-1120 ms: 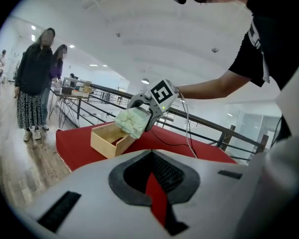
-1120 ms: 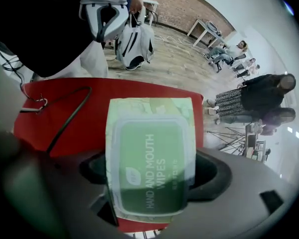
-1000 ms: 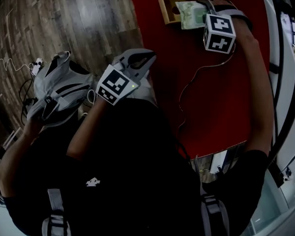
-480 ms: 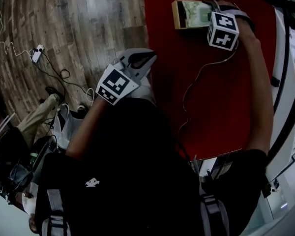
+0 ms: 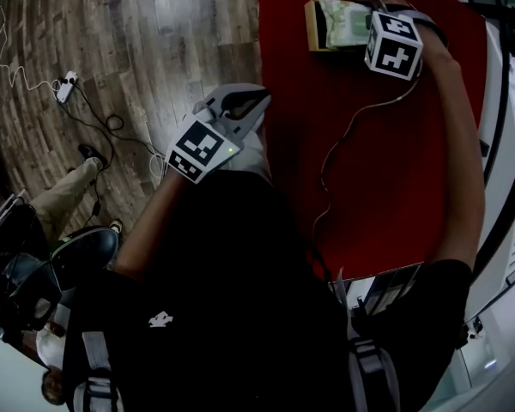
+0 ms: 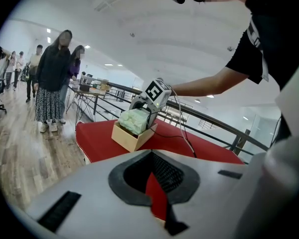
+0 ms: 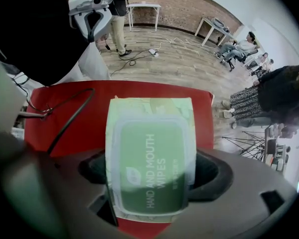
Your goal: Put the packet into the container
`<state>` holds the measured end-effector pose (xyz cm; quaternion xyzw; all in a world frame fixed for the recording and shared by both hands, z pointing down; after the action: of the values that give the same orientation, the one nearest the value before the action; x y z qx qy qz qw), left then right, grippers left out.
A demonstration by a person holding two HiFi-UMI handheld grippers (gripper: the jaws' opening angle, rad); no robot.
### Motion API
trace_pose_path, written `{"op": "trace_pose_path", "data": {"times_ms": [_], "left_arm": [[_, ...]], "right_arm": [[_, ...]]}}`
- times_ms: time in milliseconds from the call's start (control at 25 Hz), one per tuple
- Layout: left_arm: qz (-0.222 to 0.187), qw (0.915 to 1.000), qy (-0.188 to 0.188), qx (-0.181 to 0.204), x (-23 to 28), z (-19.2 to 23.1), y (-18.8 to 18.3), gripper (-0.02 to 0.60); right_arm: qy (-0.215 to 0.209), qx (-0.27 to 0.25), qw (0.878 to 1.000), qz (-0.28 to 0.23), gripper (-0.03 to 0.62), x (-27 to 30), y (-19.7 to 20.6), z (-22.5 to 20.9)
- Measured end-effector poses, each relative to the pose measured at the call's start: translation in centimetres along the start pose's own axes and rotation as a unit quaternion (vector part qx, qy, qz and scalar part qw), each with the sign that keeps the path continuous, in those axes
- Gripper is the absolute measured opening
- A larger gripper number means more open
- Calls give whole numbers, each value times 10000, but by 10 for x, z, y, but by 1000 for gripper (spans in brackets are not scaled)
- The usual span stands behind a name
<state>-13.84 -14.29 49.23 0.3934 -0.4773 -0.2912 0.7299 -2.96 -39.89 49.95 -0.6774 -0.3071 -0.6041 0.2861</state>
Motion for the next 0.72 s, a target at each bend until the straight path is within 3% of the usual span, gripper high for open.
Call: {"op": "trace_pose_path", "data": {"times_ms": [200,400,560,720], "left_arm": [[-26,9999,-53,-87,-3,5,5,2],[-33,9999,-46,-126,-3,6,3,2],[-64,9999,-55,-117,0,9,5,2],[-115,9999,-44,-85,-2,11,-1,2]], "right_arm": [[-105,303,9995,-72,451,5,1,-4],[-273,225,9994,-20,453,-9,1,-7],[-147,222,9996,-54,451,-15,1,-14],[172,642,9965,-516,451,-26,5,-6]]}}
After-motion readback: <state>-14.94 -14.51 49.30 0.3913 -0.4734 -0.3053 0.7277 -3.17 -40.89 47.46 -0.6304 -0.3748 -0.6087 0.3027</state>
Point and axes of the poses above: the fingertips, and each gripper's own axes: x forward along the fingers, z to its left, y out of its underside, the point moved 8 cm from there along -x, backward along the fingers, and after that the axes turned 11 degrees about -y, right-handed, at the moved point
